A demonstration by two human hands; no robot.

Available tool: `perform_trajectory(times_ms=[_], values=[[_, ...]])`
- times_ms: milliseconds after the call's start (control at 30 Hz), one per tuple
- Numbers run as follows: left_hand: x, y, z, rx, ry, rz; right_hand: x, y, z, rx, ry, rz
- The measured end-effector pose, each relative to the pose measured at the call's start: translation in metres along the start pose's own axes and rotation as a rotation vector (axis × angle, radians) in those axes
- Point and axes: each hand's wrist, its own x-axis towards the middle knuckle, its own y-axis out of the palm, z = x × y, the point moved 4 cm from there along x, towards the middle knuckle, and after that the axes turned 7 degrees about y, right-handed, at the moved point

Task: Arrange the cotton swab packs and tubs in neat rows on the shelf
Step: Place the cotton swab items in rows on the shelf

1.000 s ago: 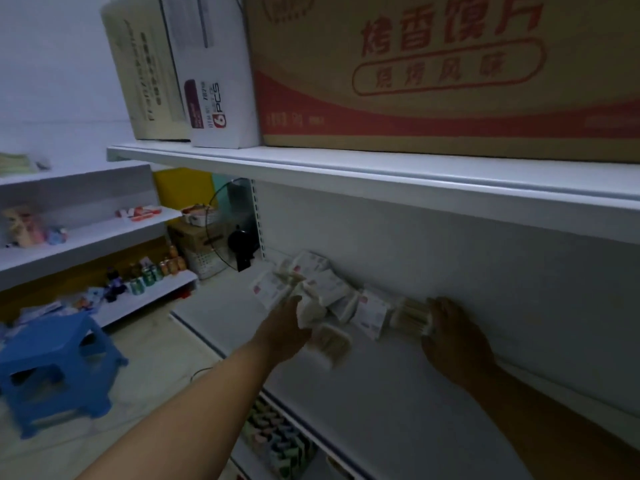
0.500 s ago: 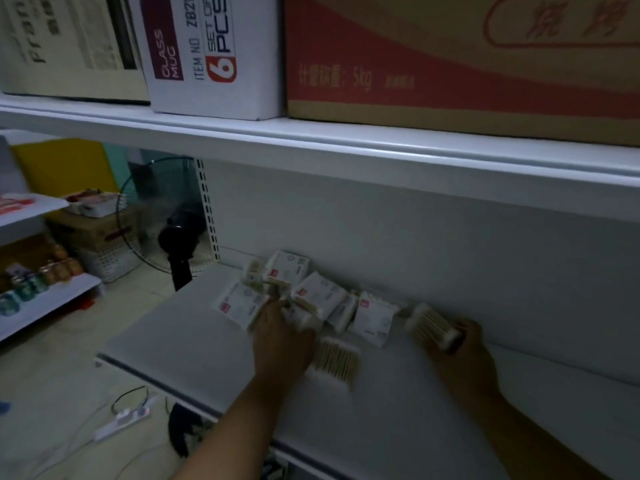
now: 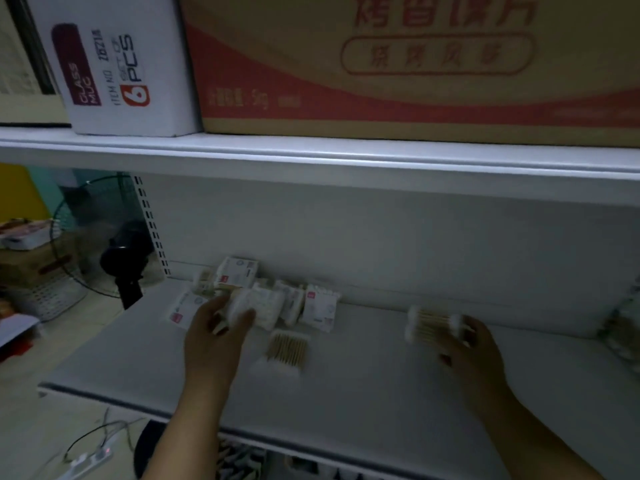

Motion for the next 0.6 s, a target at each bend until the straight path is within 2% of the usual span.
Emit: perform_trajectory(times_ms=[67,133,200,300,433,600], values=[[-0.021,0.023,-0.024,-0.217,-0.072,0.054,-0.012,-0.017,0.017,0.04,-0.025,0.016],[-0.05,0.059,-0.042,-0.524,-0.268,0.15,-0.027,-0.042,0.038,-0.02,-0.093,0.041],[-0.084,0.101,-0.056,-0.685,-0.407,0.27,-0.044,-0.076,0.057,-0.065,-0.154,0.06],[-0.144,0.164,-0.083,-0.706,-0.487,0.448,-0.07,-0.142,0.083,-0.118,-0.264,0.013],[-0.241,0.25,-0.135,-0.65,-0.485,0.731,-0.106,-0.237,0.108,-0.189,-0.35,-0.09],[-0.335,0.339,-0.188,-0.658,-0.477,0.935,-0.137,-0.363,0.127,-0.249,-0.385,-0.341]])
